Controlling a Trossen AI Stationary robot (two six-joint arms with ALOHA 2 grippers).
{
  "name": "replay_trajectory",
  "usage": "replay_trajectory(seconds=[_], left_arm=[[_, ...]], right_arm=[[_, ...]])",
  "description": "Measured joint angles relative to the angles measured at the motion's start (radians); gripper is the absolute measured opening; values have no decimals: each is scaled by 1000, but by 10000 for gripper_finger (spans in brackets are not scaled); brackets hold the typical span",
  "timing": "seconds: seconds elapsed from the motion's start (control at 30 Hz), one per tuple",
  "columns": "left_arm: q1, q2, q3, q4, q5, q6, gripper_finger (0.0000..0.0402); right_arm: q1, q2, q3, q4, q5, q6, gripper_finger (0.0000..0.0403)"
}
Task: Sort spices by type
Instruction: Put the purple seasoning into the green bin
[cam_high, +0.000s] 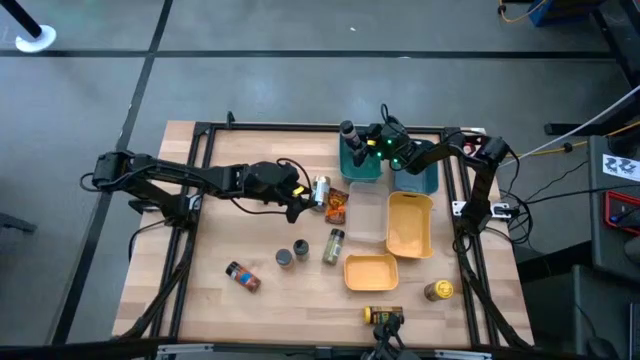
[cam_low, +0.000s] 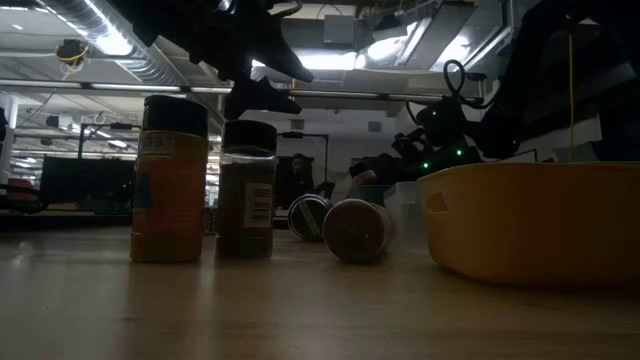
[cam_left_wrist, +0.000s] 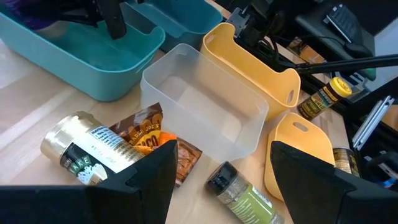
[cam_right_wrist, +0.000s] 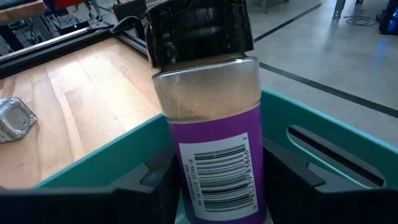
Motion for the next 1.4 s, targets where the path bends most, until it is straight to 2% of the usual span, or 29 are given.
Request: replay_trajectory(seconds=[0.23,0.57,0.73,1.13,1.4], left_arm=[[0,0,0,0,0,0,239],[0,0,0,0,0,0,239],[0,0,0,0,0,0,239],[0,0,0,0,0,0,239],[0,0,0,0,0,-1,239]], right_arm=[[0,0,0,0,8,-6,186],[0,0,0,-1,8,-7,257],[0,0,0,0,8,-8,278],[0,0,0,-12,8,-8,282],[0,0,0,-63,26,-10,251]])
